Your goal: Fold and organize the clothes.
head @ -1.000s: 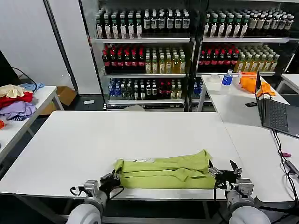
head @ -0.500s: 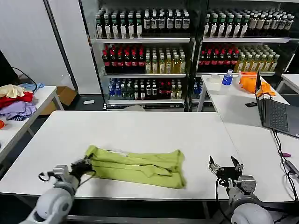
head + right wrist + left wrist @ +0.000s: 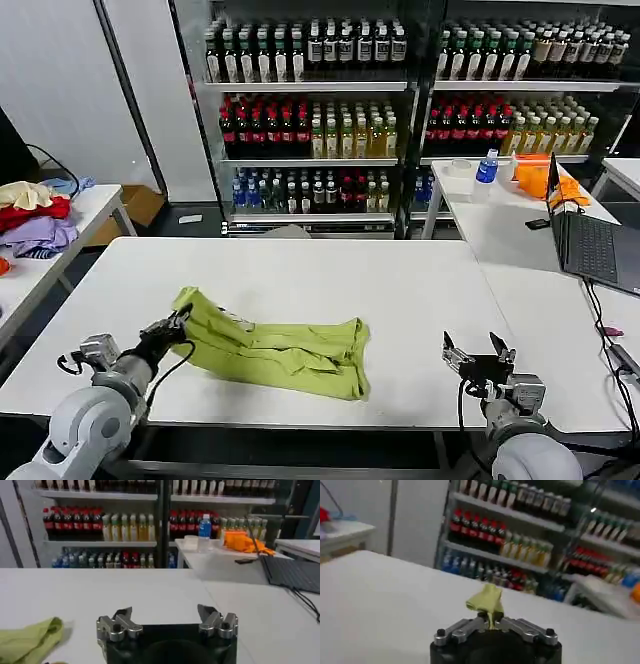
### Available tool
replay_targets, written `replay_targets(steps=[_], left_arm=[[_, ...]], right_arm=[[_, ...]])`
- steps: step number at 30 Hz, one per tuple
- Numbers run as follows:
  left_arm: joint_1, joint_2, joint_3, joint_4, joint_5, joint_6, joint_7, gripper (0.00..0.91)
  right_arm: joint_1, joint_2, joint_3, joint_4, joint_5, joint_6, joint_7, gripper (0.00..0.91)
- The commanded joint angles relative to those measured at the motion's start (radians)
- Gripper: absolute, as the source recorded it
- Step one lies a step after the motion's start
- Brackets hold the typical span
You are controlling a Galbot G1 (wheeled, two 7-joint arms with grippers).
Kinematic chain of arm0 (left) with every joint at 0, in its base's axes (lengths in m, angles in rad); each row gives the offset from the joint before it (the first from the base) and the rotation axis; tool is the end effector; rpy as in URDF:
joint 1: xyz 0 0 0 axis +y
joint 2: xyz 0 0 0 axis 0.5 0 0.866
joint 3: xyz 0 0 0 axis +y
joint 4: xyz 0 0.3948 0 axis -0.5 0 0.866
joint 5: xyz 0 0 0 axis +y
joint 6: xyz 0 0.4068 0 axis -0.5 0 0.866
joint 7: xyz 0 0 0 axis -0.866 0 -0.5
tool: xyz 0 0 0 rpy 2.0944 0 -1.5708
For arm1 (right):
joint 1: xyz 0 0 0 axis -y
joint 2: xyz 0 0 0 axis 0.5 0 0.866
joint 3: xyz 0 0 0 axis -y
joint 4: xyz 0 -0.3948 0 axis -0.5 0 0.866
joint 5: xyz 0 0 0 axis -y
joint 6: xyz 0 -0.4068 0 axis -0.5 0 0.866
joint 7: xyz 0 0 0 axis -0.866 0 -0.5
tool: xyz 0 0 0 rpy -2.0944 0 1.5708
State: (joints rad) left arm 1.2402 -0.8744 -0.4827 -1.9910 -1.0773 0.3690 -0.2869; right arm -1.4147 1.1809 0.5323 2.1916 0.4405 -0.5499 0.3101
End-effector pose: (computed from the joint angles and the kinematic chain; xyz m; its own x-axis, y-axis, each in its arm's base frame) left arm 0.3287 0.1352 -0.2530 -0.9316 0.1538 0.3294 0.0477 0.9500 -0.3086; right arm 0.2566 -0.0628 -0.2544 -0.9408 0.0670 0.3324 0.0572 0.9976 -0.0393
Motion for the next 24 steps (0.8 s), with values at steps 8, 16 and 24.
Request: replay_targets(steps=[8,16,24], left_arm=[[-0.052,-0.116,0.207,-0.145,-0.315,-0.059,-0.011,0.03],[-0.135,-0.217,0.344,-0.056,-0.271,-0.066,-0.028,0.02],[-0.201,-0.275,0.41,0.037,-0.221,-0.068,-0.029,0.03]], right_arm=[[0.003,-0.002,-0.011,-0.002,0.002,0.003,-0.002,0.907],[0.021,0.004,-0.028,-0.017,-0.001,0.003,-0.002,0.907],[0.039,0.01,-0.043,-0.032,-0.004,0.003,-0.002,0.907]])
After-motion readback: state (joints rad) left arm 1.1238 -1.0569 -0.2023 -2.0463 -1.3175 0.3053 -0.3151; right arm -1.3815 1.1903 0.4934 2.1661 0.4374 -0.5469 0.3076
